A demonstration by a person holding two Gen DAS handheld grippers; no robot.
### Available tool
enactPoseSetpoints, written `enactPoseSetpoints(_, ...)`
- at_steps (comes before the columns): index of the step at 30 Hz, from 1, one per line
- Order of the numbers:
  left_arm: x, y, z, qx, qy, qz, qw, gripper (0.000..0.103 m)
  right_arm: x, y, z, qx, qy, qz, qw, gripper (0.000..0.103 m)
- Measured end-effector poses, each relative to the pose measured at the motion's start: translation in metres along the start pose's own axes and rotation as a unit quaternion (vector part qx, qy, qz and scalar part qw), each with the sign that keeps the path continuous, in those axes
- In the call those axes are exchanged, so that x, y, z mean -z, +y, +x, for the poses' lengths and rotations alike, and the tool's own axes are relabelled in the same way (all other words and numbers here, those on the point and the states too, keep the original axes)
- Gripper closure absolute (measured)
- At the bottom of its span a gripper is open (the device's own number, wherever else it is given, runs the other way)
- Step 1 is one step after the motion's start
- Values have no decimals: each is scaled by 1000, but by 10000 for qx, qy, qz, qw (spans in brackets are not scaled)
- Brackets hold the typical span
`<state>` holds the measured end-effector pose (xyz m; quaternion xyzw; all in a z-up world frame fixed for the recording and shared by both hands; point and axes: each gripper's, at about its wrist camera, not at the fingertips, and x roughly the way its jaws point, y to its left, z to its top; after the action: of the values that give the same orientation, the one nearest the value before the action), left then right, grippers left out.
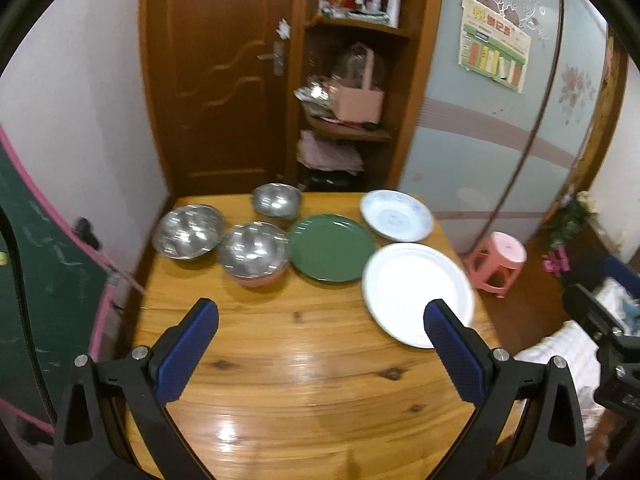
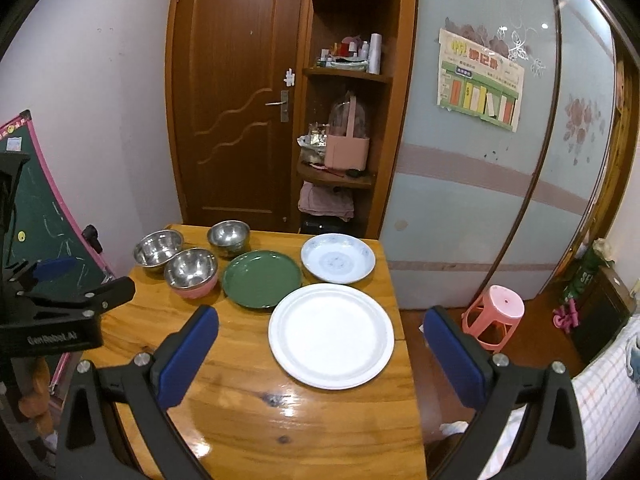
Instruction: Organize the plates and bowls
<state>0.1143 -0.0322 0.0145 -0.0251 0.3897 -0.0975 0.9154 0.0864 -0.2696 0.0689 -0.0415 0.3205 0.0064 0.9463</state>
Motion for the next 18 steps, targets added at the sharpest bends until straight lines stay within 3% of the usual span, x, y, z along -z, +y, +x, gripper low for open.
enactPoseSetpoints(3,-11,-7,23,272,269,-26,9993,1,-5,-21,22,-11,202,121,9997,4)
enactPoseSetpoints(6,-16,-13,44,457,398,-62,9981,1,-7,-41,48,-26,465,222,9987,14)
enactPoseSetpoints(18,-22,-35,174,682,1135,-384,9905,2,20,-118,170,-638,1579,1099,9793,26)
